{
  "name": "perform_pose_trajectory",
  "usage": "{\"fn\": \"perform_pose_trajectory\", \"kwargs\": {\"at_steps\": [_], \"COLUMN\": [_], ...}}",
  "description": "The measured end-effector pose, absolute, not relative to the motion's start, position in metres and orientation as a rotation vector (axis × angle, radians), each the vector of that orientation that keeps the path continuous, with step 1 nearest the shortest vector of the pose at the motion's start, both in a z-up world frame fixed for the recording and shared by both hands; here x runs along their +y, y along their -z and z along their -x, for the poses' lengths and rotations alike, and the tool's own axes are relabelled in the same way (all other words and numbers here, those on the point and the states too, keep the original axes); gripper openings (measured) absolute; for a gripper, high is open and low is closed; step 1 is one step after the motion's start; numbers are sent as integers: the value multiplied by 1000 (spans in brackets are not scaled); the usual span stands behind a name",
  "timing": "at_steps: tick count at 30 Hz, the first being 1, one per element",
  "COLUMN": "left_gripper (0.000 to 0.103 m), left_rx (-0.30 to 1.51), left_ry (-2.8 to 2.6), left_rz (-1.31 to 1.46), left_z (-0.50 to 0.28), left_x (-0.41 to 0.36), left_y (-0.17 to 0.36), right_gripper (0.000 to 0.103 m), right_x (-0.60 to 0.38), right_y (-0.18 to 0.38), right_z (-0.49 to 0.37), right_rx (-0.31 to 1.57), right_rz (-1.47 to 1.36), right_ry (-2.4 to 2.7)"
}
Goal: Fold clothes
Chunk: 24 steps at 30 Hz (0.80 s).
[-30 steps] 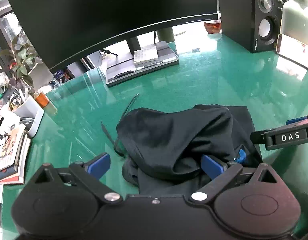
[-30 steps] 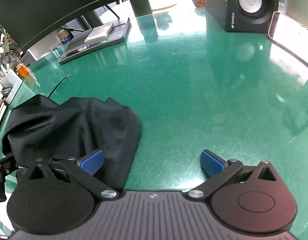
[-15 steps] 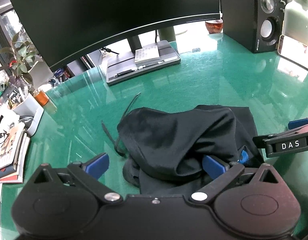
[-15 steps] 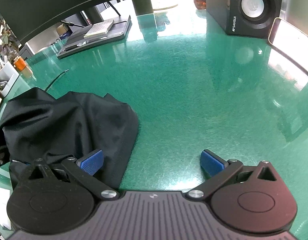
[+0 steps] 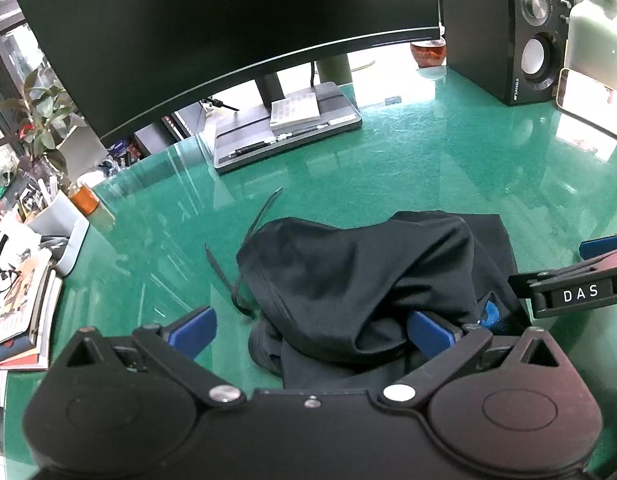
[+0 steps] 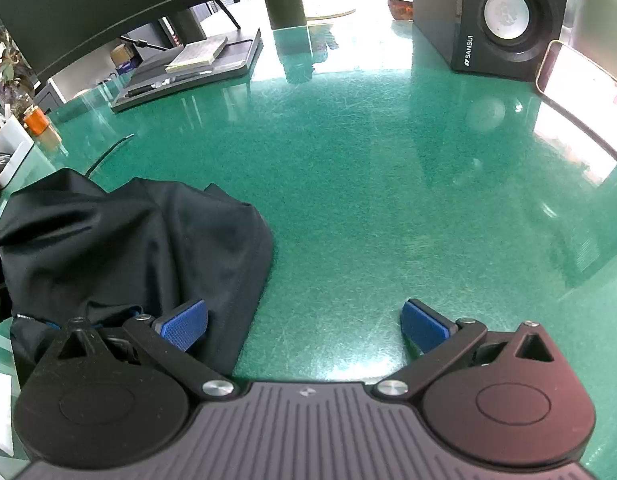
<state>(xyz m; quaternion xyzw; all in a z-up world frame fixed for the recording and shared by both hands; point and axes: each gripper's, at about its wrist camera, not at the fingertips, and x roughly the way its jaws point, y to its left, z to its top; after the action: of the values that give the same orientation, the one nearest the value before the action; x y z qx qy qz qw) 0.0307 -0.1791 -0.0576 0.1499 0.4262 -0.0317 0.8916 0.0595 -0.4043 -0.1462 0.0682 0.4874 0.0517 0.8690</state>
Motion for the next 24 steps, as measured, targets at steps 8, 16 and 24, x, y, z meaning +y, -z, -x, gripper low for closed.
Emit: {"fn": "perform_pose_trajectory", "kwargs": {"at_steps": [8,16,24], "left_gripper": [102,102,102], "left_rx": [883,886,889], "left_ry": [64,64,62], "left_rz": [-312,-313,-311], "left_z": [-30,-31,-31], "left_x": [-178,-178,-177], "left_y": [58,58,59], "right_gripper": [103,103,103], "right_x": [-404,-404,-404], "right_y": [146,147,147], "right_z": [-59,-59,-59], "right_rx": [1022,1023,1023], "right_rz": [-130,-126,-118], "right_ry": [-103,-101,-101]}}
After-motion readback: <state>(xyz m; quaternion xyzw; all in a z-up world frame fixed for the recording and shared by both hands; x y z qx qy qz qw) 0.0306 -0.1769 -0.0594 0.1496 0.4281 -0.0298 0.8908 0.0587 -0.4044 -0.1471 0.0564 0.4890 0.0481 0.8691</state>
